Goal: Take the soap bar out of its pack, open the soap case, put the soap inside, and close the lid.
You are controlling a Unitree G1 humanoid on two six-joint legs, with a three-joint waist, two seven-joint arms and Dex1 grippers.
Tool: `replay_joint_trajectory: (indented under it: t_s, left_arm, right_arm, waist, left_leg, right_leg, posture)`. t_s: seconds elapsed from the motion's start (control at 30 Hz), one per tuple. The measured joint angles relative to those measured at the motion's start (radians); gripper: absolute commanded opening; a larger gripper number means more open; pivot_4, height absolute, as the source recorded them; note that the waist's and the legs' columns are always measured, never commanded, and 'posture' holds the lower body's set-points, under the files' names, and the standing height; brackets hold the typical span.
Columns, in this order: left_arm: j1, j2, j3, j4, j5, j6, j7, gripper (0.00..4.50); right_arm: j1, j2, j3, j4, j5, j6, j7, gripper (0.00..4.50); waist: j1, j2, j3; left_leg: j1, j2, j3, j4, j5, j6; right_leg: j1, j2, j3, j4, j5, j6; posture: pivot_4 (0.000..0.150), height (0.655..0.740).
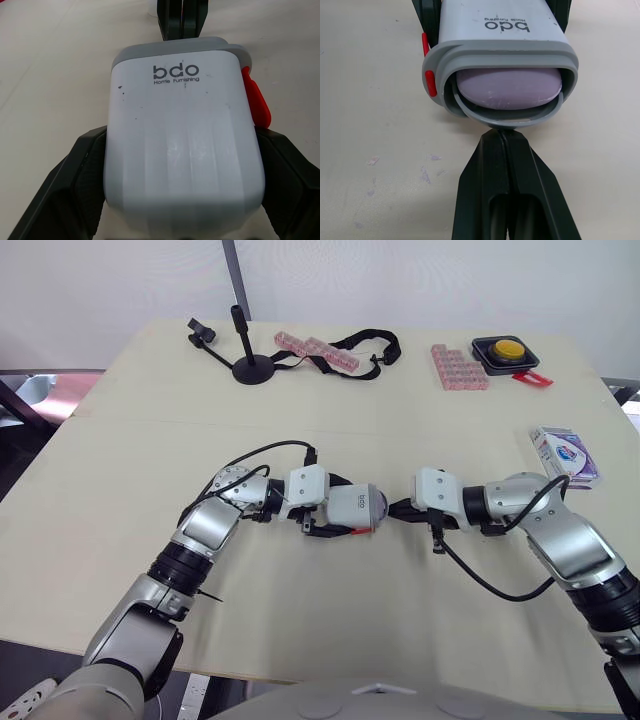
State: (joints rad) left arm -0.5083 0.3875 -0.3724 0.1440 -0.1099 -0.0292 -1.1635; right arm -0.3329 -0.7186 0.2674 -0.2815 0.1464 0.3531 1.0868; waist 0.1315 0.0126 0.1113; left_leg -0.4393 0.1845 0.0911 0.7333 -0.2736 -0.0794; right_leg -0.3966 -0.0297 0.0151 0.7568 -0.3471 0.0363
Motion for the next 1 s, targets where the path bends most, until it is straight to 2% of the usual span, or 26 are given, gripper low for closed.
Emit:
replay_joint_trajectory:
  t_s: [0.2,0.3,0.4,0.6,0.77,0.87,1.0]
  left_arm:
    - [0.001,0.008,0.0,0.0,0.003,-0.005,0.001,3.48]
    - [0.022,0.021,0.012,-0.002,-0.003,-0.025,0.007,3.48]
    - [0.033,0.02,0.029,-0.003,-0.006,-0.056,0.026,3.48]
    - [0.033,0.001,0.076,-0.003,0.007,-0.175,0.11,3.48]
    - [0.044,-0.019,0.079,-0.003,0.048,-0.286,0.175,3.48]
    - [0.061,-0.02,0.075,-0.003,0.074,-0.337,0.19,3.48]
    - [0.071,-0.032,0.064,-0.003,0.103,-0.39,0.218,3.48]
  right_arm:
    - [0.045,-0.034,-0.086,0.024,0.049,0.0,0.006,0.03]
    - [0.08,-0.077,-0.232,0.041,0.18,0.102,0.035,0.03]
    - [0.093,-0.087,-0.321,0.043,0.283,0.22,0.035,0.79]
    - [0.117,-0.069,-0.408,0.001,0.531,0.566,-0.032,2.84]
    - [0.123,0.035,-0.456,-0.063,0.744,0.859,-0.193,4.46]
    - [0.092,0.12,-0.518,-0.049,0.862,1.019,-0.322,4.46]
    - [0.043,0.17,-0.579,-0.028,0.962,1.122,-0.424,4.46]
  waist:
    - [0.005,0.0,0.0]
    - [0.004,0.0,0.0]
    - [0.004,0.0,0.0]
    - [0.006,0.0,0.0]
    - [0.008,0.0,0.0]
    - [0.008,0.002,-0.001]
    - [0.008,0.002,-0.001]
  left_leg:
    - [-0.001,0.0,0.0,0.0,0.0,0.0]
    - [-0.001,0.0,0.0,0.0,0.0,0.0]
    - [-0.001,0.0,0.0,0.0,0.0,0.0]
    - [0.0,0.0,0.0,0.001,0.0,0.0]
    - [0.001,0.0,0.0,0.001,0.0,0.0]
    - [0.002,0.0,0.0,0.0,0.0,0.0]
    - [0.002,0.0,0.0,0.0,0.0,0.0]
  right_leg:
    - [0.0,-0.001,0.0,-0.001,0.0,0.0]
    - [0.0,0.002,0.001,-0.001,0.0,0.0]
    - [0.001,0.003,0.001,-0.001,0.0,0.0]
    - [0.002,0.004,0.001,-0.001,0.0,0.0]
    - [0.002,0.004,0.001,-0.001,0.0,0.0]
    - [0.002,0.003,0.001,-0.001,0.0,0.0]
    - [0.001,-0.001,0.001,0.0,0.0,0.0]
  posture:
    - [0.15,0.7096]
    - [0.15,0.7096]
    - [0.15,0.7096]
    - [0.15,0.7096]
    - [0.15,0.7096]
    - [0.15,0.7096]
    - [0.15,0.7096]
